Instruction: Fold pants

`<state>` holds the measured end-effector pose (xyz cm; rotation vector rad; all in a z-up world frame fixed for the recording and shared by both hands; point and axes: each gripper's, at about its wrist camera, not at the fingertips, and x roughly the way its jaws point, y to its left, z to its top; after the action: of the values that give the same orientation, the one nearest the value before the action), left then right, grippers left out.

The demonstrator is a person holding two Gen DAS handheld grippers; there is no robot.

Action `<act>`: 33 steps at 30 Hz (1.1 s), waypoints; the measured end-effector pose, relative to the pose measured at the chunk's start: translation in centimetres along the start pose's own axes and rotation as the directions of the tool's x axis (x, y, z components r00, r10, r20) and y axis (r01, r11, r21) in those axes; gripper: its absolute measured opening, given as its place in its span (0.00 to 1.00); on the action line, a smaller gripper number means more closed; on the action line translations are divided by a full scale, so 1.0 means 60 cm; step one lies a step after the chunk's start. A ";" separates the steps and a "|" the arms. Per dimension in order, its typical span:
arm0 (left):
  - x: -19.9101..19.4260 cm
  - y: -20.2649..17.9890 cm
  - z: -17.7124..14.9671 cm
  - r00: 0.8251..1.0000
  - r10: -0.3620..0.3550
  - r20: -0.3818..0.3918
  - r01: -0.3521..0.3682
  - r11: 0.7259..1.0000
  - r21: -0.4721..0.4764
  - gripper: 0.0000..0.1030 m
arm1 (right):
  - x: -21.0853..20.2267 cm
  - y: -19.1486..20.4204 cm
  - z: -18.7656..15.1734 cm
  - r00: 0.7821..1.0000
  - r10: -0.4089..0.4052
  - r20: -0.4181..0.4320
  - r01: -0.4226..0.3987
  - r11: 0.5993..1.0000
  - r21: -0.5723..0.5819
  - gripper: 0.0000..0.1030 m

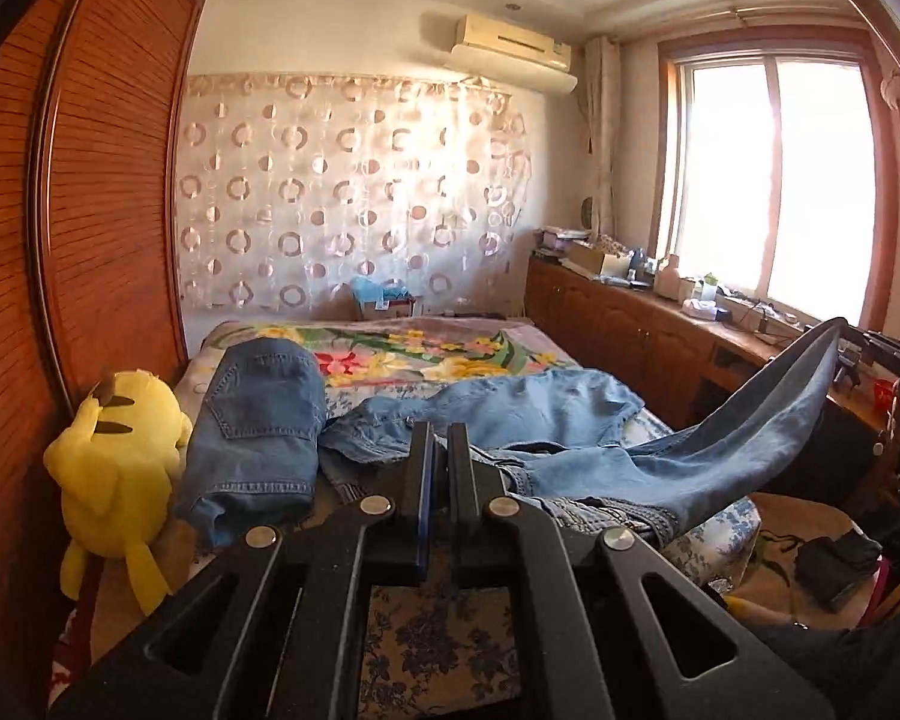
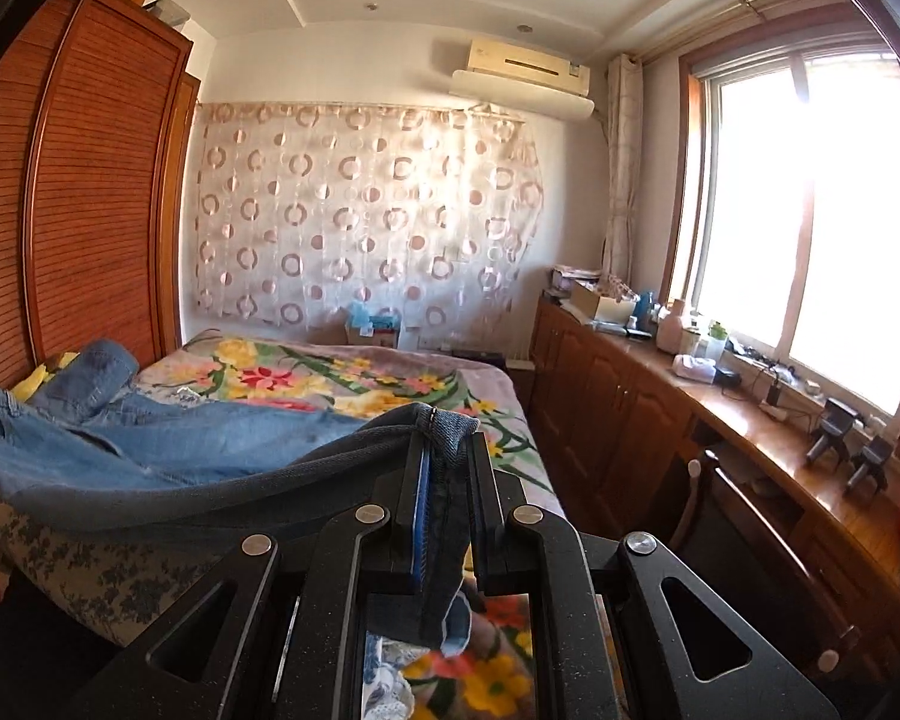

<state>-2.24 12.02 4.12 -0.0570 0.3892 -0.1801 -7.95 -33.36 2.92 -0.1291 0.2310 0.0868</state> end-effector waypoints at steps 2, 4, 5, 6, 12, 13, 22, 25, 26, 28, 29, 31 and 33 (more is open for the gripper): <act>0.018 0.007 -0.012 1.000 0.003 -0.024 -0.004 1.000 -0.011 0.05 | 0.019 0.005 -0.013 1.000 0.004 -0.015 -0.004 1.000 0.003 0.11; 0.041 0.015 -0.027 0.998 0.001 -0.056 -0.003 1.000 -0.022 0.05 | 0.043 0.010 -0.024 0.999 0.013 -0.035 -0.012 1.000 0.010 0.11; 0.044 0.014 -0.030 0.998 -0.001 -0.065 -0.001 1.000 -0.027 0.05 | 0.058 0.014 -0.032 0.999 0.016 -0.048 -0.016 1.000 0.011 0.11; 0.056 0.018 -0.038 0.997 -0.001 -0.080 -0.001 1.000 -0.029 0.05 | 0.071 0.020 -0.039 0.998 0.019 -0.060 -0.019 1.000 0.010 0.11; 0.083 0.022 -0.039 0.996 0.014 -0.092 -0.017 1.000 -0.022 0.05 | 0.147 0.045 -0.074 0.994 0.011 -0.109 -0.012 1.000 -0.012 0.11; 0.087 0.024 -0.032 0.996 0.015 -0.091 -0.017 1.000 -0.022 0.05 | 0.160 0.047 -0.074 0.994 0.008 -0.110 -0.010 1.000 -0.014 0.11; 0.161 0.049 0.014 0.994 0.053 -0.091 -0.054 0.999 -0.006 0.05 | 0.256 0.066 -0.010 0.997 -0.008 -0.080 0.004 0.999 -0.049 0.11; 0.189 0.059 0.024 0.992 0.068 -0.103 -0.068 0.998 -0.004 0.05 | 0.283 0.070 -0.009 0.997 -0.015 -0.074 0.010 0.998 -0.063 0.11; 0.199 0.063 0.028 0.992 0.071 -0.109 -0.072 0.997 -0.003 0.05 | 0.292 0.068 -0.009 0.997 -0.015 -0.077 0.010 0.998 -0.064 0.11; 0.220 0.070 0.038 0.990 0.084 -0.116 -0.085 0.996 0.004 0.05 | 0.318 0.070 -0.002 0.996 -0.016 -0.085 0.010 0.998 -0.068 0.11; 0.227 0.072 0.044 0.989 0.089 -0.116 -0.089 0.996 0.004 0.05 | 0.325 0.070 0.001 0.996 -0.017 -0.087 0.011 0.997 -0.071 0.11; 0.247 0.078 0.058 0.988 0.098 -0.116 -0.098 0.995 0.008 0.05 | 0.334 0.076 0.013 0.996 -0.022 -0.086 0.015 0.996 -0.084 0.11; 0.262 0.083 0.070 0.988 0.104 -0.113 -0.104 0.995 0.006 0.05 | 0.353 0.081 0.027 0.997 -0.023 -0.078 0.016 0.996 -0.093 0.11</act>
<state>14.49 14.09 1.71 -0.0263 0.5042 -0.0802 12.44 -26.87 -1.03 -0.2273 0.3042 0.0730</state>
